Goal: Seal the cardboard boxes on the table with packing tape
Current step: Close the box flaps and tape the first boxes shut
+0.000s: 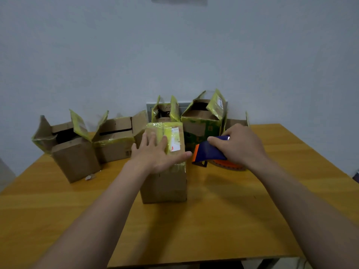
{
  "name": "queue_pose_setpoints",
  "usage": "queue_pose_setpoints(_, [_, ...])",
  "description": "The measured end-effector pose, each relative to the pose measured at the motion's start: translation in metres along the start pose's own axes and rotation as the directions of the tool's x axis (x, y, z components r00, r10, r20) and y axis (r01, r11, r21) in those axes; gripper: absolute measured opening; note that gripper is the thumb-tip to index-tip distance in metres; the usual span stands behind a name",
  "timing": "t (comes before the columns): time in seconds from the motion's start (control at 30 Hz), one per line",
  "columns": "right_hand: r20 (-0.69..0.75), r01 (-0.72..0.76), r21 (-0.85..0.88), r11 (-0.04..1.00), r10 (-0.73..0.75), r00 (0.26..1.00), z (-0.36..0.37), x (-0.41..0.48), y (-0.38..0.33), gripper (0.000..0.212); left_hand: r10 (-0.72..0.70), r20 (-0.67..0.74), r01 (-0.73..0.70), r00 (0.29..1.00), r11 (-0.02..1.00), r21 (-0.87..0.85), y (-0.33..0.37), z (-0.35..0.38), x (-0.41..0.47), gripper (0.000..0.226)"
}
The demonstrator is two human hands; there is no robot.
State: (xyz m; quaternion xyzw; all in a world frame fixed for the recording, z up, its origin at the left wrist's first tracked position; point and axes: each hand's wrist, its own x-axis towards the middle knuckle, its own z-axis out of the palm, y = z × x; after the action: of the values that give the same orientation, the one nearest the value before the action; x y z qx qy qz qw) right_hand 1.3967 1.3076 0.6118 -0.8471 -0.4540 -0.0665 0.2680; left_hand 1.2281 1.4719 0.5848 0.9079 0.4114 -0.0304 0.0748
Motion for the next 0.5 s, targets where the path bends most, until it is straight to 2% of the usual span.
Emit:
queue_pose_setpoints(0.13, [-0.114,-0.042,0.172,0.984,0.062,0.991,-0.001,0.002,-0.006,0.049,0.036,-0.073,-0.036,0.997,0.999,0.007,-0.004,0.002,-0.004,0.113])
queue_pose_setpoints(0.2, [-0.170,-0.034,0.273,0.961,0.083,0.982,-0.003,0.005,-0.008,0.049,0.098,-0.121,-0.090,0.988,0.994,0.066,-0.002,0.006,-0.009,0.095])
queue_pose_setpoints(0.27, [-0.237,-0.008,0.373,0.928,0.103,0.966,-0.004,0.006,-0.011,0.049,0.167,-0.100,-0.156,0.981,0.982,0.104,-0.001,0.013,-0.015,0.083])
queue_pose_setpoints(0.4, [-0.256,0.038,0.558,0.829,0.129,0.958,-0.001,0.007,-0.026,0.047,0.254,-0.070,-0.243,0.965,0.961,0.133,-0.011,0.015,-0.015,0.079])
queue_pose_setpoints(0.5, [-0.257,0.056,0.674,0.737,0.162,0.953,0.004,0.009,-0.039,0.053,0.288,-0.193,-0.267,0.938,0.955,0.128,-0.024,0.015,-0.024,0.081])
